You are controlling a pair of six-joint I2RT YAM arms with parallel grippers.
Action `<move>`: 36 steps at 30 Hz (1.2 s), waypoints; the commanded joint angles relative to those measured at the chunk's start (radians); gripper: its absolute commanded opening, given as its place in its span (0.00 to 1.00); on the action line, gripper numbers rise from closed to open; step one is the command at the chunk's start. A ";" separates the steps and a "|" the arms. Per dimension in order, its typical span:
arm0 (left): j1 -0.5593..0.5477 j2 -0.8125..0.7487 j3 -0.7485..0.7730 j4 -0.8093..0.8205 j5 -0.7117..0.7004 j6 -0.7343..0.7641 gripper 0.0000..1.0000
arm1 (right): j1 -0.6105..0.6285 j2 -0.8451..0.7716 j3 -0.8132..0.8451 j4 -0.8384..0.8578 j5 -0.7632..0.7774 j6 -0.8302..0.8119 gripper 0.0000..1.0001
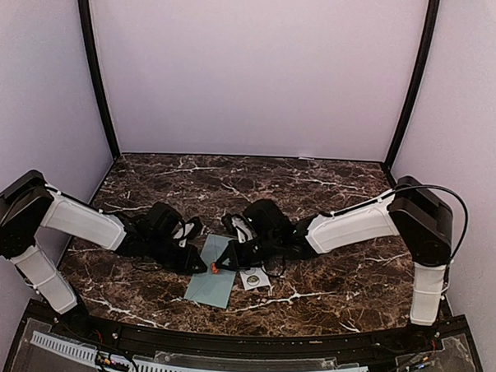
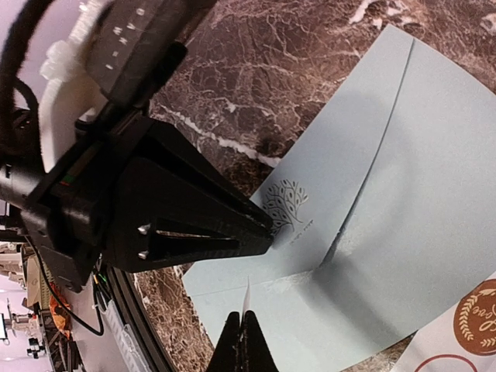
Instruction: Place the letter into the envelope and seal it
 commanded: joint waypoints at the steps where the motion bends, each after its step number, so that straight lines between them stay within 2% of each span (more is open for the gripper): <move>1: -0.007 0.029 -0.009 -0.059 -0.023 0.001 0.10 | -0.001 0.023 0.024 0.029 -0.011 0.022 0.00; 36: -0.006 0.039 -0.003 -0.056 -0.014 0.002 0.09 | -0.051 0.103 0.020 0.095 0.003 0.051 0.00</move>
